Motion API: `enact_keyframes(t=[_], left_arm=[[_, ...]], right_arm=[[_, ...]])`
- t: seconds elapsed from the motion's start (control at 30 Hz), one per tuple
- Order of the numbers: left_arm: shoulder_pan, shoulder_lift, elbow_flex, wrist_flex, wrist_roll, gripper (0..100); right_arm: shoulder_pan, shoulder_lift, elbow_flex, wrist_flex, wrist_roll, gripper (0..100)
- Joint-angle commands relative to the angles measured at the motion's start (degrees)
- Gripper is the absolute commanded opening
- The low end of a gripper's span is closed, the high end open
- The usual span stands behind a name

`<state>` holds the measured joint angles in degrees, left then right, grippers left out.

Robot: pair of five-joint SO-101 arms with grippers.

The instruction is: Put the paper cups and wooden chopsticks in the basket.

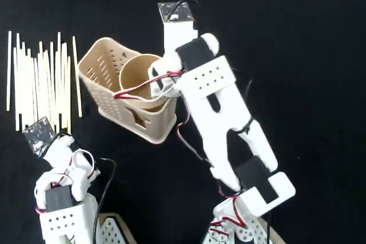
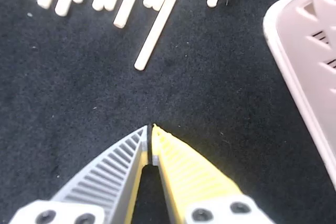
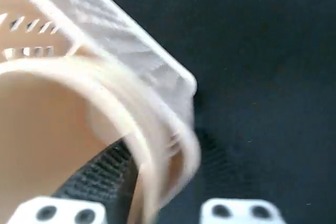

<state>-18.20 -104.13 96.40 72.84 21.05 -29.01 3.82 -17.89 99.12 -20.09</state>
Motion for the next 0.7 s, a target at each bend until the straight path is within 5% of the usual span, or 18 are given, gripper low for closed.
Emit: enact_keyframes(t=[0.0, 0.17, 0.43, 0.67], left_arm=[[0.4, -0.26, 0.92, 0.26, 0.35, 3], [0.4, -0.26, 0.92, 0.26, 0.35, 3], [0.4, -0.26, 0.92, 0.26, 0.35, 3], [0.4, -0.26, 0.92, 0.26, 0.35, 3]], right_arm=[[2.73, -1.54, -6.2, 1.93, 5.54, 1.1], [9.41, -3.21, -9.27, 2.02, 20.92, 1.2], [21.36, 3.21, -11.12, 2.02, 27.16, 1.2], [22.77, 8.48, -18.15, 2.02, 34.99, 9.4]])
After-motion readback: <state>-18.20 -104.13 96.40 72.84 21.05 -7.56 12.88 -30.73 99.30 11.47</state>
